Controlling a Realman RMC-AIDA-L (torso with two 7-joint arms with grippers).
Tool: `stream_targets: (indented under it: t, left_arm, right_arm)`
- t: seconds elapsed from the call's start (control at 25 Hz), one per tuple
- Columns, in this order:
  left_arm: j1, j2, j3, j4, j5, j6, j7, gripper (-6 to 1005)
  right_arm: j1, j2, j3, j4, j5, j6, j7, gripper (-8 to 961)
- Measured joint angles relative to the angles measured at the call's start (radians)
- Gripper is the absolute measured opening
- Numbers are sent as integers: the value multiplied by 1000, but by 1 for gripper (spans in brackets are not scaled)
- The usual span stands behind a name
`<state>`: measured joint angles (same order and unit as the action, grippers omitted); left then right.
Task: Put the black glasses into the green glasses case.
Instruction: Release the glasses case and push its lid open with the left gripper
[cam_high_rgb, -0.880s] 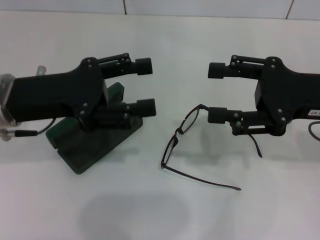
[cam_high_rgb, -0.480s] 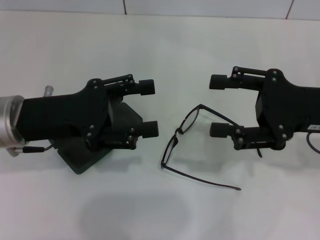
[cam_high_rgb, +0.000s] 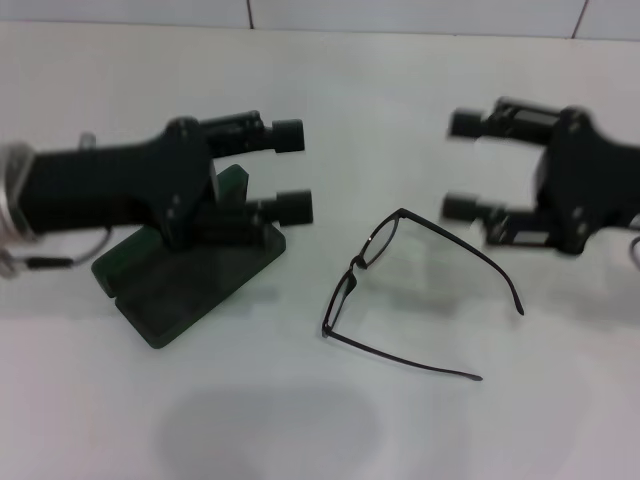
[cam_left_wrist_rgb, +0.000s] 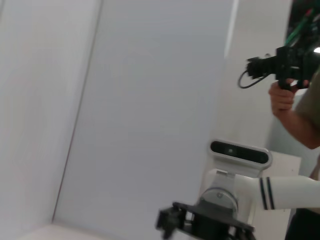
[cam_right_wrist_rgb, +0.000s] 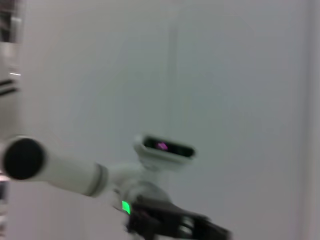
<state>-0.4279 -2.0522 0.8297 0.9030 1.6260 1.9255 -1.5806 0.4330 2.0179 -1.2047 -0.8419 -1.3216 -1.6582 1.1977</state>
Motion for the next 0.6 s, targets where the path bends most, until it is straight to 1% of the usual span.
stream_targets:
  t: [0.08, 0.16, 0.24, 0.28, 0.32, 0.36, 0.44, 0.56, 0.6]
  left_arm:
    - [6, -9, 2, 140, 33, -24, -127, 821]
    - [24, -30, 7, 380, 121, -75, -304, 821]
    - [44, -39, 35, 558, 230, -130, -435, 820]
    - [56, -40, 74, 663, 323, -169, -531, 820]
    - [62, -39, 121, 739, 421, -203, -622, 820]
    - [65, -39, 162, 785, 495, -221, -679, 819]
    - [63, -39, 252, 826, 649, -253, -760, 819]
    - [65, -40, 379, 813, 813, -319, -810, 819]
    - [65, -41, 407, 802, 850, -351, -824, 819]
  right_arm:
    - [-21, -2, 44, 6, -3, 24, 0, 755]
    - [-47, -5, 84, 14, -8, 38, -1, 755]
    - [-72, -5, 113, 17, -12, 39, -2, 755]
    - [-81, -5, 119, 18, -13, 39, -2, 755]
    - [-97, -5, 128, 21, -13, 39, -3, 755]
    - [-108, -5, 135, 23, -13, 39, -3, 755]
    - [-122, -3, 149, 34, -13, 39, -10, 754]
    - [-122, -2, 156, 65, -11, 38, -28, 754]
    - [-119, -2, 156, 73, -9, 38, -31, 754]
